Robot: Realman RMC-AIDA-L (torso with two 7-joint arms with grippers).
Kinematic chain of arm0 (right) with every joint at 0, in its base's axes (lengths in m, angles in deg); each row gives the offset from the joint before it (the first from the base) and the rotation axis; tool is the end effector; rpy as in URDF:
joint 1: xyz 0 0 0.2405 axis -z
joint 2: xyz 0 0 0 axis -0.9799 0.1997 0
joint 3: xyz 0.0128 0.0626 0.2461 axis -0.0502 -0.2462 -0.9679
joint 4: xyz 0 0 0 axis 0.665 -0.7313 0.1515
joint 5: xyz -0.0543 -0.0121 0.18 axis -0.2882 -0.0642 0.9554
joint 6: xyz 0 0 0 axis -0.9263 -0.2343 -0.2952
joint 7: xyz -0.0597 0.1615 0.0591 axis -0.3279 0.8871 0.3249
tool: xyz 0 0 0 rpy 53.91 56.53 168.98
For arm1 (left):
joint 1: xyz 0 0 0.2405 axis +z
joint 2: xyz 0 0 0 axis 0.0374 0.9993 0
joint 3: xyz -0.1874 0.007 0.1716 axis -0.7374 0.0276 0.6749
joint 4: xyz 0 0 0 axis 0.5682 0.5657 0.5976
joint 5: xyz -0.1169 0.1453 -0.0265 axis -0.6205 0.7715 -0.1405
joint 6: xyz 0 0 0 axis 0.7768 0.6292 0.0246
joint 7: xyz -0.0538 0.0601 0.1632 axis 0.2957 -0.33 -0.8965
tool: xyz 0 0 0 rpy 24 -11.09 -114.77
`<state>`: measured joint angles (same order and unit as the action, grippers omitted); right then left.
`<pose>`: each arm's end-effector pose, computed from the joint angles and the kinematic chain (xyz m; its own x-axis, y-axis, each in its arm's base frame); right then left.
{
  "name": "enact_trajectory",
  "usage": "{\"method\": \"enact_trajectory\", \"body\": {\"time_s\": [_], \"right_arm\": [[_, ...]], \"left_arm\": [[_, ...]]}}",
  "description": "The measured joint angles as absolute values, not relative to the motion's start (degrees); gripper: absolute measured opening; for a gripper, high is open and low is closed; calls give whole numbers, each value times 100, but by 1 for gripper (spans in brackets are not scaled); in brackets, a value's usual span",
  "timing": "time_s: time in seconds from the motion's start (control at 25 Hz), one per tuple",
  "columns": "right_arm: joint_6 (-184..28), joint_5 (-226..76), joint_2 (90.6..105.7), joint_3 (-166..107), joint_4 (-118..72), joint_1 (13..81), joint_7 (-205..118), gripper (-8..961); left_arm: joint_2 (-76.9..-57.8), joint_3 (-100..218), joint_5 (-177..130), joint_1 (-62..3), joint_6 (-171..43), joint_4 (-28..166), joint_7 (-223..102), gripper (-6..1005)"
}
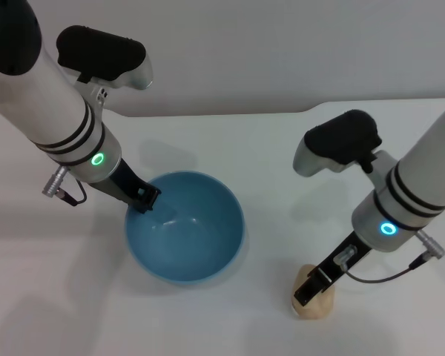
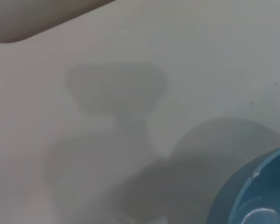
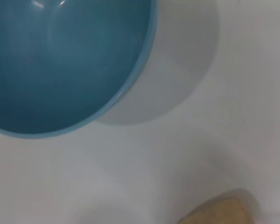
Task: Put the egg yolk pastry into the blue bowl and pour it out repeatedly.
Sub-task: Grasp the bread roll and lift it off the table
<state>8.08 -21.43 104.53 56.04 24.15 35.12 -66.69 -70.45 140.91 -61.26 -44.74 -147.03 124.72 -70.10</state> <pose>0.2227 0.3234 -0.1073 0.5281 -0.7901 0.3113 -0.6976 -0.6126 -0.3715 -0.2037 0.3870 -0.0626 0.5350 0.8380 -0.1073 0.6344 -0.4823 -0.6041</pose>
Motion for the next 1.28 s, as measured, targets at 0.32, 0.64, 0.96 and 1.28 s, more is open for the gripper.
{"method": "enact_trajectory", "body": {"time_s": [0.32,0.64,0.96,1.28], "right_arm": [[550,-2109,10443,5952,2331,3496,-6718,555],[454,-2140,10416,5927,2293,3527,-6731,501],[380,-2216,10410,5931,2563,3567,-6735,436],[486,-2246,10410,5907,3026,3677,-6739,366]], "left_arm": [[-7053,14106,-6128,-4479,-14730,12484,-6981,21],[-7058,14110,-6132,-4467,-14741,12558,-6976,22],[-7057,14110,-6137,-4454,-14741,12561,-6984,23],[-7057,14110,-6136,-4443,-14739,12560,-6990,23]]}}
